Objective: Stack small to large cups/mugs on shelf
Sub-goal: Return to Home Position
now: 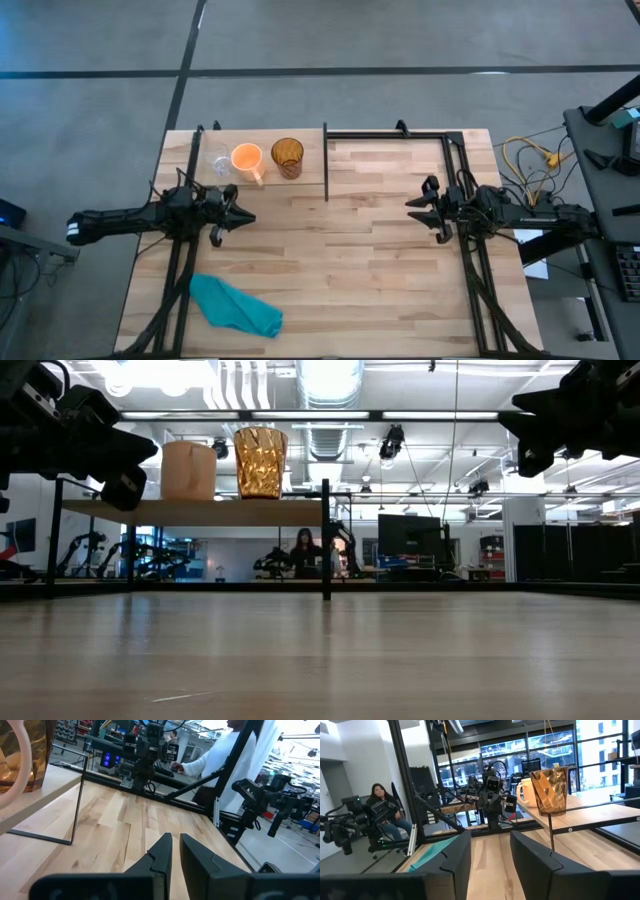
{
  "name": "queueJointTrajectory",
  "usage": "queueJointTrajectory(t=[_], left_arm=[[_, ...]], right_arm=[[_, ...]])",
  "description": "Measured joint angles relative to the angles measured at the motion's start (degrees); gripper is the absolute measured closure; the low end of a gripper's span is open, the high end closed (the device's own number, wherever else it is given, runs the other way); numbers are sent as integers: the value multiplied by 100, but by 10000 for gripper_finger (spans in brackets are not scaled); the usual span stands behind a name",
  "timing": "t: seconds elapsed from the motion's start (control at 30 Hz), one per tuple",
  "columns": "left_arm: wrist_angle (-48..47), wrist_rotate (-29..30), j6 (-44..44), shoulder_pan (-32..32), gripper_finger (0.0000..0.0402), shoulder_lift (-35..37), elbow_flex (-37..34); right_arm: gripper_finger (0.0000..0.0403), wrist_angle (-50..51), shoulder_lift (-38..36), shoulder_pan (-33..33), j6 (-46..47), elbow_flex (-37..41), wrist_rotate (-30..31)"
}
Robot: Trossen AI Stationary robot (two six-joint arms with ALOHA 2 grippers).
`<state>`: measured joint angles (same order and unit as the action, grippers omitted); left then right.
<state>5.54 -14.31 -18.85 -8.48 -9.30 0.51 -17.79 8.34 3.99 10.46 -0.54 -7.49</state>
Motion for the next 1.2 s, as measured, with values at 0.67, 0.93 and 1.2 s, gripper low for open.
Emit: queueJointTrajectory(t=[0.67,0.93,1.2], left_arm=[[-2,0,0,1,380,-4,0],[-2,0,0,1,380,-4,0],[-1,0,0,1,380,-4,0]], right_arm=[[269,-1,0,0,0,-2,0],[274,-1,0,1,0,-2,0],[272,0,0,1,0,-2,0]])
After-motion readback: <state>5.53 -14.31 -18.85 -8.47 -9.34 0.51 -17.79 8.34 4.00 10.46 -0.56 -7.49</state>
